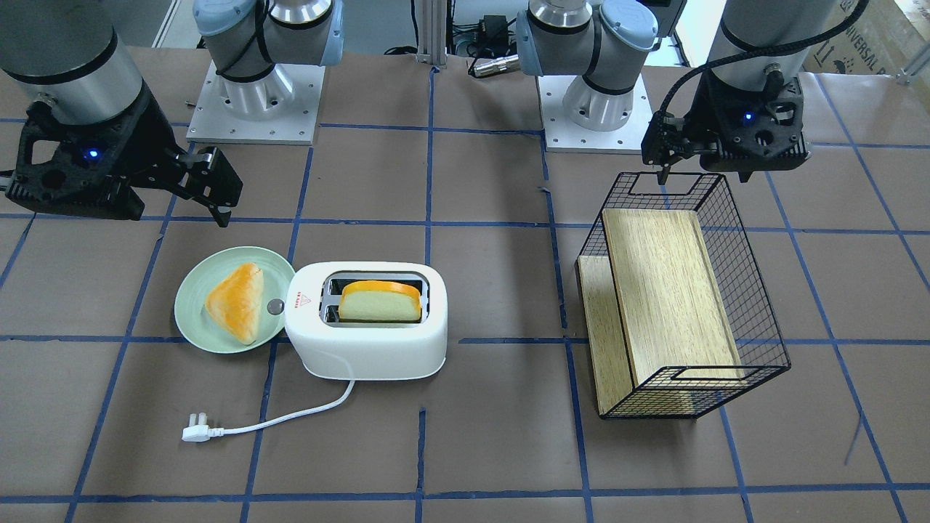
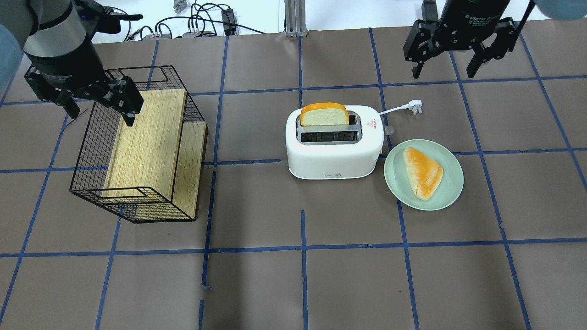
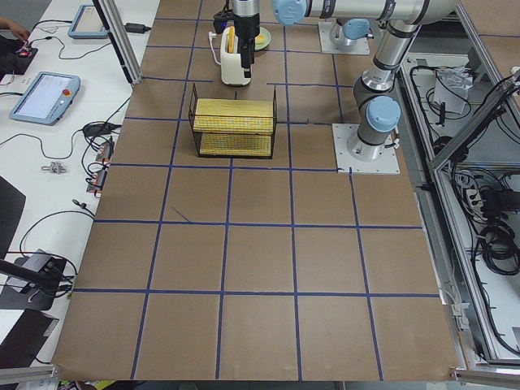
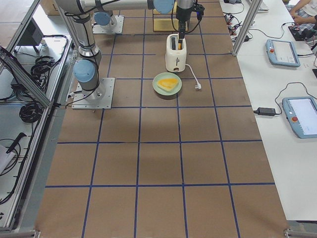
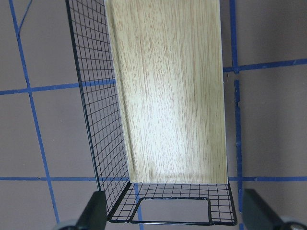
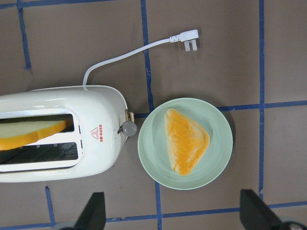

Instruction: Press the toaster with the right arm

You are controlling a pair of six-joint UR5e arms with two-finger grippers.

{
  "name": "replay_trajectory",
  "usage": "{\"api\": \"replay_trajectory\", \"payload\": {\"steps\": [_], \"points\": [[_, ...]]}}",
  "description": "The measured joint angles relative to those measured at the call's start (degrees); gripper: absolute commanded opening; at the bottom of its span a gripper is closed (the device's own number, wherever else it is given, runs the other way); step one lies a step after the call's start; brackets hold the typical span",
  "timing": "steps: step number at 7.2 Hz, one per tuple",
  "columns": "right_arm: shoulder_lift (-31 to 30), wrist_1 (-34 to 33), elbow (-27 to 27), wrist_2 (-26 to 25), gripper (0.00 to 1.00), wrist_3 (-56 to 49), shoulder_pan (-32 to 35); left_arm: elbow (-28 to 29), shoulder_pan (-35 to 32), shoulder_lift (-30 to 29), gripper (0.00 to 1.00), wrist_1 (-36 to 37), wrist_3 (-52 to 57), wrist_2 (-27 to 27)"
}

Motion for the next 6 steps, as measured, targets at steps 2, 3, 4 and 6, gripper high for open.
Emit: {"api": "replay_trajectory", "payload": {"steps": [2,3,4,6], "points": [[-0.04,-1.41,1.2,0.0,1.0,0.02,0.01,0.0,0.0,0.0,1.0,0.01,0.0,0.0],[-0.07,-2.03,1.49,0.01,1.0,0.02,0.03,0.0,0.0,0.0,1.0,0.01,0.0,0.0],[-0.11,-2.34,1.56,0.0,1.0,0.04,0.05,0.0,0.0,0.0,1.0,-0.01,0.0,0.0],[-0.36,-2.35,1.79,-0.06,1.0,0.06,0.06,0.0,0.0,0.0,1.0,-0.01,0.0,0.0]]}}
